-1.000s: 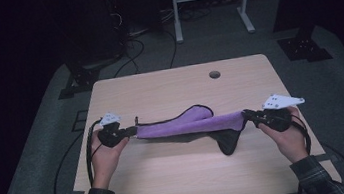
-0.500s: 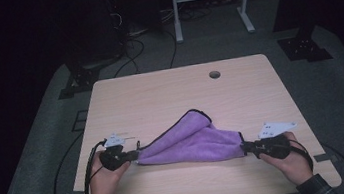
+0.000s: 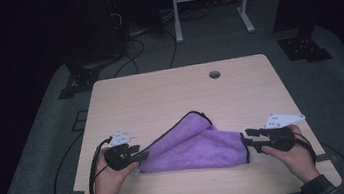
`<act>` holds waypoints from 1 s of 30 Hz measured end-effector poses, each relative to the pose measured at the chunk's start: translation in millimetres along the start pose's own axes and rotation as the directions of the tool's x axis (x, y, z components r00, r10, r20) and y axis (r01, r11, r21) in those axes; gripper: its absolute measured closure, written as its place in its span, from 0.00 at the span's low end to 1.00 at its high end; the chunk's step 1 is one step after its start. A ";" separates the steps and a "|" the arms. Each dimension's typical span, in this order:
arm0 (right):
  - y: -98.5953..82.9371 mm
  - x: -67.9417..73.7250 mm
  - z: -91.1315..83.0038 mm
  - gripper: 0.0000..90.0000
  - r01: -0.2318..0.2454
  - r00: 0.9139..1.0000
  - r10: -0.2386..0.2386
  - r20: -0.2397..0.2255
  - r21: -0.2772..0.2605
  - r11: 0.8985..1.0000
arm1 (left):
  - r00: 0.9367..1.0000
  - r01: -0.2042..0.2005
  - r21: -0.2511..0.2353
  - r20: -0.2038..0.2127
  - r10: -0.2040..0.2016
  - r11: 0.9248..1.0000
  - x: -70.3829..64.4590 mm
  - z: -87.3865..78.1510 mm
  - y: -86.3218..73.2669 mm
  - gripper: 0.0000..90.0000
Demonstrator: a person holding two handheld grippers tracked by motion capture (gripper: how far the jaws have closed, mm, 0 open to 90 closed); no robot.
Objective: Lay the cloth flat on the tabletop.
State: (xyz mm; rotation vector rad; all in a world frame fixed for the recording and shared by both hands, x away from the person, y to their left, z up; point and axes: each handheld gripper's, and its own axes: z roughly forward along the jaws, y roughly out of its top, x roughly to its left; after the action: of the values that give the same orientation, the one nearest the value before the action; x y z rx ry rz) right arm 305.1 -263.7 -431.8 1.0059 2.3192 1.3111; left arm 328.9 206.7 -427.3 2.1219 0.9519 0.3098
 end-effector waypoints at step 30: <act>30.6 -44.8 11.9 0.94 0.002 0.991 0.007 0.135 -0.071 0.997 | 0.996 -0.017 -0.080 -0.083 0.010 0.997 9.8 56.6 55.9 0.95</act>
State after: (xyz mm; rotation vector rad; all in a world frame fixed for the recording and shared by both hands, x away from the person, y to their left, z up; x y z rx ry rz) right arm 356.8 -277.0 -416.3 1.0416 2.1571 1.2753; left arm 393.1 158.9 -424.9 2.0558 0.9568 0.4389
